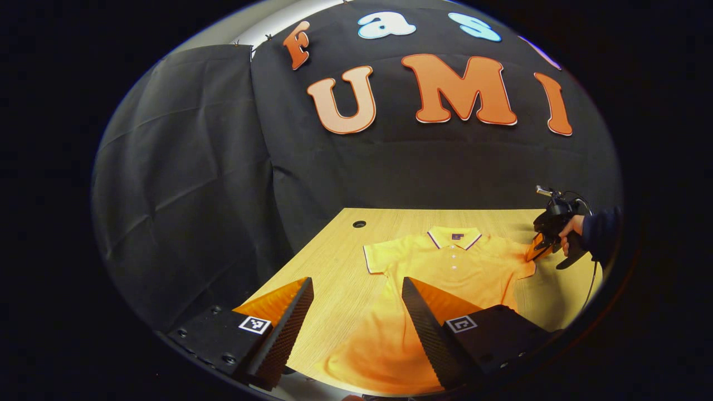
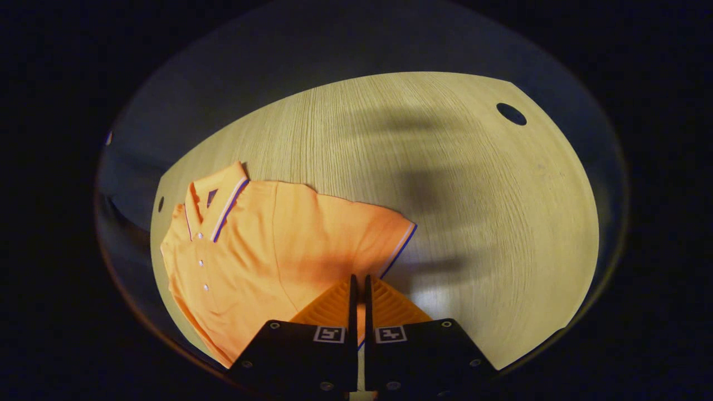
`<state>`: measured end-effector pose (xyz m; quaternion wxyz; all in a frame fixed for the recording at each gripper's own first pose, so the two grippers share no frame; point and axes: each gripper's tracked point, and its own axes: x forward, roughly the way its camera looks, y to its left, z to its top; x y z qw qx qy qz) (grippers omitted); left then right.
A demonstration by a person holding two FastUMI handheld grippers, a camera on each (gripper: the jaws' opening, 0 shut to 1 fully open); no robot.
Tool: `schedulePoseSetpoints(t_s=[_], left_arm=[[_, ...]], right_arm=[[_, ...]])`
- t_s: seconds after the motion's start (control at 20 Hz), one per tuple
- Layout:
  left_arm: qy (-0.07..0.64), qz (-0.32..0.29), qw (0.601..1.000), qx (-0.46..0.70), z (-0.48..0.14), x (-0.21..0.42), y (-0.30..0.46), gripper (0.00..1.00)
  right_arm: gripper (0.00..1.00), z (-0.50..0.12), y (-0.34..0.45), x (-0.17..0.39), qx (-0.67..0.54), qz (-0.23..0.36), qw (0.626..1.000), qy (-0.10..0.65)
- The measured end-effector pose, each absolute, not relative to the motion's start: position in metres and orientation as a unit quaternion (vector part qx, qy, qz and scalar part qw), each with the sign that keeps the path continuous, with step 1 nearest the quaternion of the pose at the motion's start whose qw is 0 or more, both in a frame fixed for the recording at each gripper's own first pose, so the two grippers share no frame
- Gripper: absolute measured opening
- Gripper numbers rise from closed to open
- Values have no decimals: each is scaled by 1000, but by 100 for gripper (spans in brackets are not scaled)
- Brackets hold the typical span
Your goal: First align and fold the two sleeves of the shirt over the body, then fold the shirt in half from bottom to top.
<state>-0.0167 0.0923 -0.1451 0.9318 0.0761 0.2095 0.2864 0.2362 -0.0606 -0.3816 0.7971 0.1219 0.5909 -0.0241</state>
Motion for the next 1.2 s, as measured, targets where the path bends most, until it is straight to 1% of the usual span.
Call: schedulePoseSetpoints(t_s=[0.05,0.2,0.5,0.7,0.8,0.85,1.0,1.1,1.15,1.2], left_arm=[[210,286,932,75,-145,-16,93,98],[212,287,931,70,-147,-17,95,98],[216,297,928,65,-150,-24,100,98],[218,305,925,64,-152,-29,103,98],[221,310,923,61,-153,-32,107,98],[222,313,922,59,-154,-34,108,98],[224,319,919,52,-155,-36,112,98],[225,321,919,47,-157,-35,114,98],[224,320,919,45,-155,-34,115,98],[222,320,920,42,-154,-31,118,98]], right_arm=[[5,-375,-54,243,135,-13,805,578],[5,-357,-36,250,162,14,808,566],[5,-333,11,259,160,80,815,552],[5,-332,40,265,166,96,812,552],[5,-334,54,264,181,102,804,557],[10,-334,59,262,185,107,800,560],[14,-332,72,261,197,127,795,560],[25,-329,75,261,200,136,794,557],[23,-329,74,260,197,134,795,558],[38,-328,71,260,194,135,798,555]])
